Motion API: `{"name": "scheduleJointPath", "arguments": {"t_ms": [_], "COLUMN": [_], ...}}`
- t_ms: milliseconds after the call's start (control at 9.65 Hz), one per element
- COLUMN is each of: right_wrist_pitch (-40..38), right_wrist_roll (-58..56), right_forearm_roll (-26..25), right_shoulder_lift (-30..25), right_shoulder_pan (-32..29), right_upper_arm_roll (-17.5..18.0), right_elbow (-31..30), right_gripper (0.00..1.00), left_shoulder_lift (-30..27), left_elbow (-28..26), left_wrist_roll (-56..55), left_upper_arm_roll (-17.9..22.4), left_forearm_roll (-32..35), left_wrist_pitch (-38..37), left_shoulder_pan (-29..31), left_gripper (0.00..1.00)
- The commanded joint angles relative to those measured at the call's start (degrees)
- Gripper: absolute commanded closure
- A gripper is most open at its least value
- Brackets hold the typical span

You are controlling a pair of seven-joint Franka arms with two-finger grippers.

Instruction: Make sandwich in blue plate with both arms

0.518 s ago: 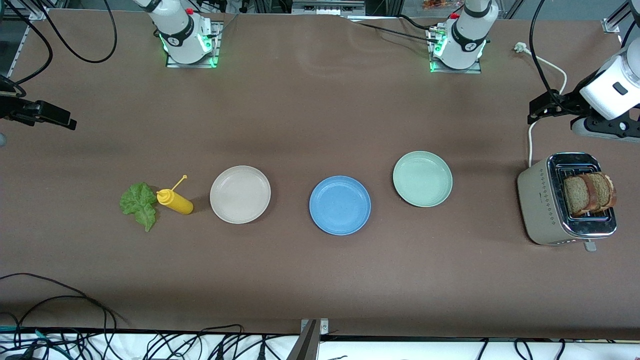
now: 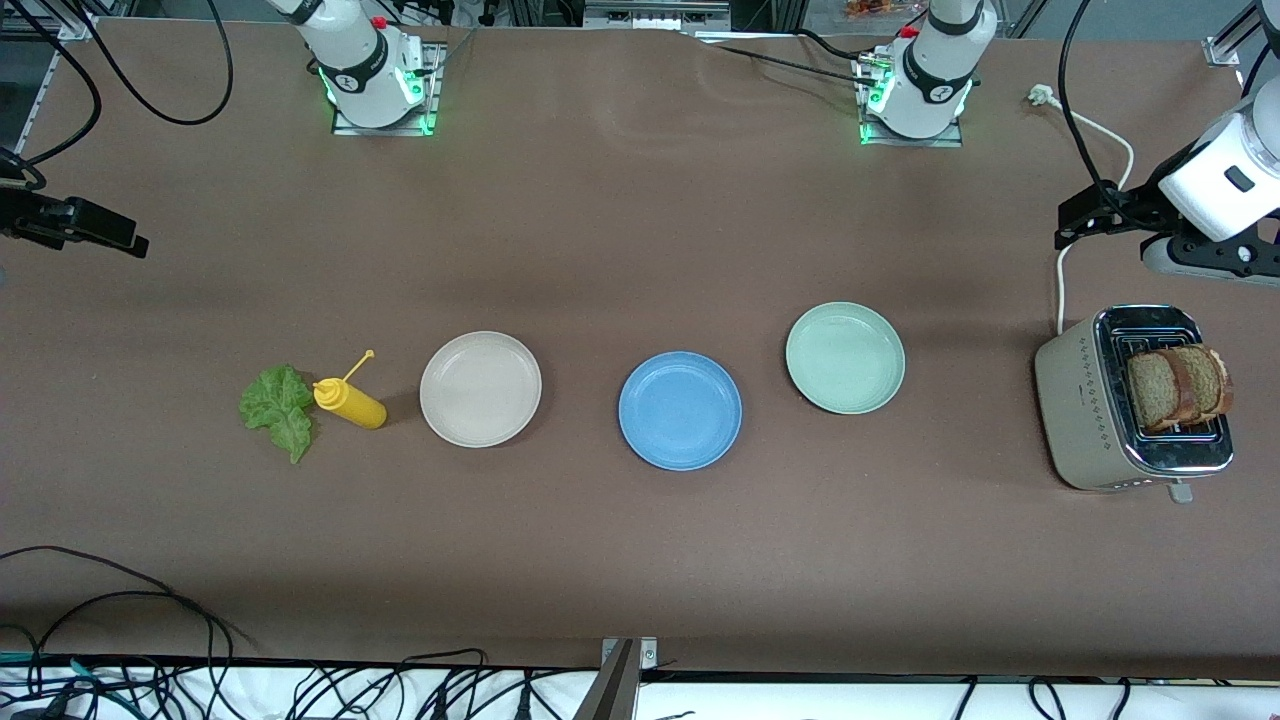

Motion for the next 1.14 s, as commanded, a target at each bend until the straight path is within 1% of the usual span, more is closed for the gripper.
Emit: {"name": "scheduleJointPath", "arguments": {"t_ms": [0, 207, 415, 1036], "right_wrist_pitch": [-1.09, -1.09, -1.09, -1.09], "right_wrist_roll": [-0.53, -1.06, -3.08, -3.17], "right_forearm_roll": [-1.00, -1.88, -1.79, -1.79], "right_shoulder_lift": [-0.16, -0.07, -0.07, -0.07], "right_shoulder_pan": [0.12, 0.38, 0.47, 0.47], "right_upper_arm_roll": [-0.01, 0.26, 0.26, 0.17], "right_elbow": [2.06, 2.25, 2.25, 2.25], "right_gripper": [0.00, 0.00, 0.00, 0.00], "left_shoulder_lift": [0.42, 0.50, 0.51, 0.59], "left_elbow": [1.10, 1.10, 1.10, 1.10], "left_wrist_roll": [-0.28, -0.28, -0.28, -0.28], "left_upper_arm_roll": [0.26, 0.35, 0.35, 0.35], "left_forearm_roll": [-0.59, -0.59, -0.59, -0.59], "left_wrist_pitch": [-0.06, -0.06, -0.15, -0.06], "left_shoulder_pan": [-0.22, -0.05, 0.04, 0.13], "left_gripper": [0.00, 0.00, 0.00, 0.00]}}
